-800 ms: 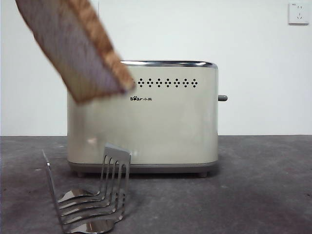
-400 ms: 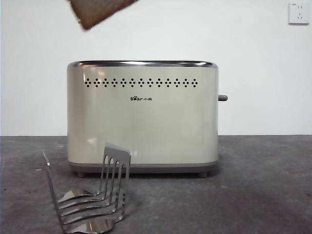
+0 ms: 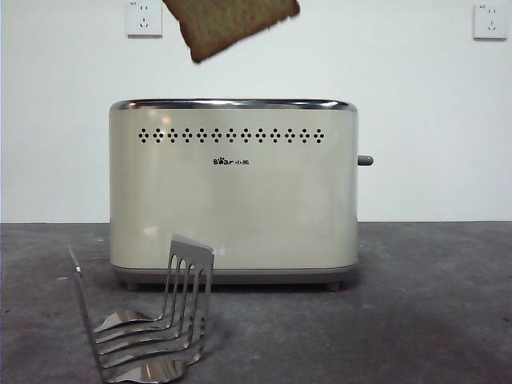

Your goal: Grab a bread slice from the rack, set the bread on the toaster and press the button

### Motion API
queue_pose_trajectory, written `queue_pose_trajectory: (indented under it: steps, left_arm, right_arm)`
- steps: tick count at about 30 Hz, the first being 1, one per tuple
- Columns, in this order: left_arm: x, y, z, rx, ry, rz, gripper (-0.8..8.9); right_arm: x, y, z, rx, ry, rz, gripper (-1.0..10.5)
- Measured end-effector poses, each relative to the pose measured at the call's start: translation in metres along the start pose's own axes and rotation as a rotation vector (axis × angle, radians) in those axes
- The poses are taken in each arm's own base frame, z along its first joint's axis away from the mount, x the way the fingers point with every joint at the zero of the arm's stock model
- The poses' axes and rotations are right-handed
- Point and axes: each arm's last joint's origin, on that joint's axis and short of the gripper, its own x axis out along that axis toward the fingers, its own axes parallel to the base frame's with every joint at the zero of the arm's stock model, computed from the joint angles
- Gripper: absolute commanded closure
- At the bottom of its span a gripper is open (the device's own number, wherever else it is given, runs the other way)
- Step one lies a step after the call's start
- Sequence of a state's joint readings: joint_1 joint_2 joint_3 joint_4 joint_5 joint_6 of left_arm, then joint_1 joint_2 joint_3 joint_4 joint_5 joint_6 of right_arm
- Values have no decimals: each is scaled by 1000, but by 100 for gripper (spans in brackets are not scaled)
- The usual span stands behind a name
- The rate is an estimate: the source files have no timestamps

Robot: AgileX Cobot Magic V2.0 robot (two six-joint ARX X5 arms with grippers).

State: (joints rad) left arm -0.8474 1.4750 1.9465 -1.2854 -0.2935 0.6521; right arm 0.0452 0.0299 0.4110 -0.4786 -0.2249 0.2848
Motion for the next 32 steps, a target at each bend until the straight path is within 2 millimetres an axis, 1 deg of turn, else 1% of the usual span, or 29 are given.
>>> queue_pose_trajectory:
  steps: [2,4,7,9,16,27,32]
  left_arm:
    - [11,0,3,6,56,26,822]
    - [24,-2,6,20,105,9,822]
    - [42,-5,11,34,146,-22,822]
    - [49,-6,13,40,159,-33,822]
    - [60,-9,17,43,165,-71,822]
    - [92,-4,15,2,235,-96,822]
    - [105,-4,18,-2,242,-98,822]
  right_arm:
    - [0,0,0,0,0,1,950]
    - [0,0,0,0,2,3,950]
    - [0,0,-1,2,11,6,950]
    - [0,0,-2,5,24,3,950]
    - [0,0,-3,7,30,3,950]
    - [0,0,-3,11,37,27,950]
    - [0,0,-3,11,37,27,950]
